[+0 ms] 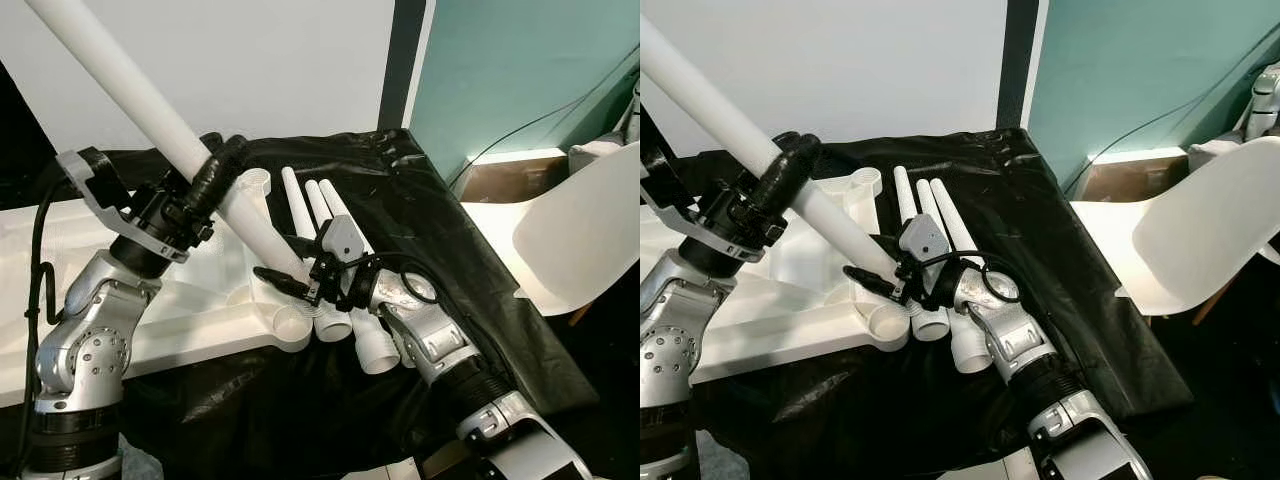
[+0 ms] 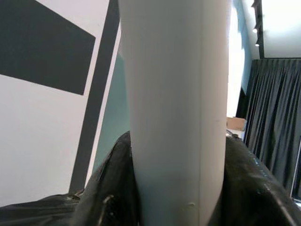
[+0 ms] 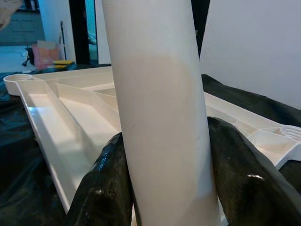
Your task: Building children table
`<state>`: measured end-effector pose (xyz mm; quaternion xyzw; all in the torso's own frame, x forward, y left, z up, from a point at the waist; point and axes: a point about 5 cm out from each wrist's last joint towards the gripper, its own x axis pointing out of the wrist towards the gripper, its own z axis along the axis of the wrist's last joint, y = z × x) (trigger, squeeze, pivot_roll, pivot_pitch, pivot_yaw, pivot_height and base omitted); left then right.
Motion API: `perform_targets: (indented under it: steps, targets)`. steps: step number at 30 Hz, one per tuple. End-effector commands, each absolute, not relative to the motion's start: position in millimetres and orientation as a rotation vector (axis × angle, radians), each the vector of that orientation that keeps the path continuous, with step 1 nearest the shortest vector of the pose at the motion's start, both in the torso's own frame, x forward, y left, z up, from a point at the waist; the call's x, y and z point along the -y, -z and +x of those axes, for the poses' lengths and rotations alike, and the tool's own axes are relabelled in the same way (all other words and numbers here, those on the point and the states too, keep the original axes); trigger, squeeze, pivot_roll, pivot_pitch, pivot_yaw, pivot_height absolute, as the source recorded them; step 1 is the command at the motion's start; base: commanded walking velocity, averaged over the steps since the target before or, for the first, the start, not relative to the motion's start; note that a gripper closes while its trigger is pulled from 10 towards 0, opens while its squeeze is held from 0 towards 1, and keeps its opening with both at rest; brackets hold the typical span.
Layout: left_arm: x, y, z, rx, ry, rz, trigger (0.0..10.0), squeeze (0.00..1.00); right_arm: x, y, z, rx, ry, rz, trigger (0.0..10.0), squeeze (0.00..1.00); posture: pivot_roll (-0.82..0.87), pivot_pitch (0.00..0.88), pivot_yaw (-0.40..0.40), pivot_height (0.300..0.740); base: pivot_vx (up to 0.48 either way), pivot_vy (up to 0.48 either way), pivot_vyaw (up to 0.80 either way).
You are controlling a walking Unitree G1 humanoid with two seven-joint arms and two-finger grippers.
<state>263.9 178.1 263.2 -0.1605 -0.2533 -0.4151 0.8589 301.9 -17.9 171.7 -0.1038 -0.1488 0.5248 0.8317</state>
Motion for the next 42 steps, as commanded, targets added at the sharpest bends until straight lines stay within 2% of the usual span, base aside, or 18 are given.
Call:
perform_targets:
  steps: [1,2,4,5,19,22,23,26,27,28,30,31,35,36,38,39,40,42]
  targets:
    - [-181,-268,262,0.561,0.855,-0.332,0.0,0.00,19,-163,302,0.275,-1.111,-0.227,10.0,0.28,0.06,0.000,-0.001,0.740,0.000,0.000,0.00]
    - [-181,-267,261,0.559,0.856,-0.330,0.0,0.00,19,-165,302,0.280,-1.110,-0.229,10.0,1.00,0.06,0.000,-0.002,0.740,0.000,0.000,0.00]
    - [-181,-267,261,0.559,0.856,-0.330,0.0,0.00,19,-165,302,0.280,-1.110,-0.229,10.0,1.00,0.06,0.000,-0.002,0.740,0.000,0.000,0.00]
    - [-181,-266,261,0.555,0.850,-0.324,0.0,0.00,16,-174,300,0.310,-1.118,-0.248,10.0,0.00,0.06,0.000,-0.002,0.740,0.000,0.000,0.00]
    - [-177,-259,267,0.532,0.827,-0.293,0.0,0.00,20,-206,297,0.369,-1.102,-0.328,10.0,0.00,0.05,0.000,-0.002,0.740,0.000,0.000,0.00]
    - [-175,-260,267,0.535,0.837,-0.291,0.0,0.00,21,-200,301,0.332,-1.092,-0.340,7.3,0.00,0.04,0.000,0.000,0.740,0.000,0.000,0.00]
    - [-174,-261,268,0.537,0.844,-0.290,0.0,0.00,20,-197,304,0.315,-1.095,-0.344,2.4,0.00,0.04,0.000,0.001,0.740,0.000,0.000,0.00]
    - [-173,-262,268,0.539,0.848,-0.290,0.0,0.00,19,-195,304,0.302,-1.097,-0.348,2.4,0.00,0.04,0.000,0.001,0.740,0.000,0.000,0.00]
    - [-173,-262,268,0.541,0.850,-0.289,0.0,0.00,18,-193,305,0.288,-1.105,-0.352,0.0,0.00,0.04,0.000,0.001,0.740,0.000,0.000,0.00]
    - [-173,-262,268,0.541,0.850,-0.289,0.0,0.00,18,-193,305,0.288,-1.105,-0.352,0.0,0.00,0.04,0.000,0.001,0.740,0.000,0.000,0.00]
    - [-172,-263,267,0.546,0.854,-0.286,0.0,0.00,15,-191,308,0.265,-1.115,-0.363,3.5,0.00,0.05,0.000,-0.003,0.740,0.000,0.000,0.00]
    - [-172,-264,266,0.548,0.855,-0.285,0.0,0.00,15,-190,309,0.259,-1.118,-0.365,3.7,0.00,0.06,0.000,-0.006,0.740,0.000,0.000,0.00]
    - [-173,-264,263,0.551,0.851,-0.276,0.0,0.00,14,-189,310,0.245,-1.129,-0.368,2.0,0.00,0.07,0.000,-0.011,0.740,0.000,0.000,0.00]
    - [-173,-264,263,0.551,0.848,-0.272,0.0,0.00,15,-189,310,0.242,-1.132,-0.366,0.0,0.00,0.07,0.000,-0.014,0.740,0.000,0.000,0.00]
    - [-174,-263,262,0.549,0.841,-0.273,0.0,0.00,15,-188,310,0.240,-1.137,-0.366,0.0,0.00,0.08,0.000,-0.015,0.740,0.000,0.000,0.00]
    - [-175,-263,262,0.545,0.835,-0.281,4.4,0.00,15,-188,309,0.239,-1.140,-0.366,0.0,0.00,0.08,0.000,-0.015,0.740,0.000,0.000,0.00]
    - [-176,-264,261,0.549,0.843,-0.300,10.0,1.00,14,-189,309,0.245,-1.143,-0.365,0.0,0.00,0.08,0.000,-0.018,0.740,0.000,0.000,0.00]
    - [-176,-265,259,0.555,0.852,-0.310,10.0,1.00,13,-191,308,0.251,-1.145,-0.364,0.0,0.00,0.08,0.000,-0.018,0.740,0.000,0.000,0.00]
